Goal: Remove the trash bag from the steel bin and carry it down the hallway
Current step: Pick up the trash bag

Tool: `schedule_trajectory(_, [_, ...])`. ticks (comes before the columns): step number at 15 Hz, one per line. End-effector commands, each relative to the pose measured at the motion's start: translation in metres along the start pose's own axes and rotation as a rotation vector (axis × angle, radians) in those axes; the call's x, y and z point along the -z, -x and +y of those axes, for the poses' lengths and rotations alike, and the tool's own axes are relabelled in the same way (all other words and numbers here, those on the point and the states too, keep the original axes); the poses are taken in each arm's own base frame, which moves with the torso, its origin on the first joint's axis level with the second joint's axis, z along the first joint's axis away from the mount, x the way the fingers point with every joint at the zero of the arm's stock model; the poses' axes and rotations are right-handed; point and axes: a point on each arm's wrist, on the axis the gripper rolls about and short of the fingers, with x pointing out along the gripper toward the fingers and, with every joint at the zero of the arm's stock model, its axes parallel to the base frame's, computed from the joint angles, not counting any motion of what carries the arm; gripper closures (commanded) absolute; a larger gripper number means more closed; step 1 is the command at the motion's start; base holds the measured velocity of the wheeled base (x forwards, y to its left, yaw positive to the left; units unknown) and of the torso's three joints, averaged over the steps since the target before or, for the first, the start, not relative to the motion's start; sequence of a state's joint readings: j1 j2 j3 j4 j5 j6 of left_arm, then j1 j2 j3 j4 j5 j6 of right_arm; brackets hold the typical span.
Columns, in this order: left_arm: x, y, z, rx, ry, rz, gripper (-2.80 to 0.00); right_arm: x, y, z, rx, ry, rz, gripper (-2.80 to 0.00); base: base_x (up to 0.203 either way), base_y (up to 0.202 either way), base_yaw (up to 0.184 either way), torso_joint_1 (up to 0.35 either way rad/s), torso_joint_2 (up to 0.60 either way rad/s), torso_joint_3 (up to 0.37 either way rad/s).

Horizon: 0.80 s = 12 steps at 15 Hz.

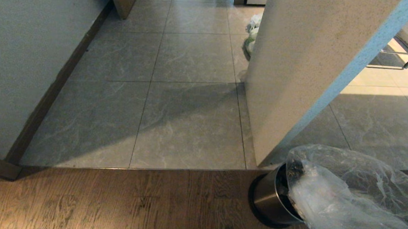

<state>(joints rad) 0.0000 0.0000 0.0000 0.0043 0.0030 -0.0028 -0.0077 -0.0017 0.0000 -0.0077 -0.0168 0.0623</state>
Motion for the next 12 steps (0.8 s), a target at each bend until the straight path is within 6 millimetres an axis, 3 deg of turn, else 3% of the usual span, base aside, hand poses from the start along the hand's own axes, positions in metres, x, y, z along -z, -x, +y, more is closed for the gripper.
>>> schedule_trajectory(1, [0.0000,0.0000,0.0000,0.000,0.000,0.000,0.00,0.0002,-0.0002,0.0000,0.000,-0.001,0.002,0.00,0.000,0.000,0.000,0.002,0.00,0.189])
schedule_trajectory(12, [0.0000,0.0000,0.0000,0.000,0.000,0.000,0.00,0.0003,-0.0002,0.0000,0.000,-0.001,0.002,0.00,0.000,0.000,0.000,0.002,0.00,0.204])
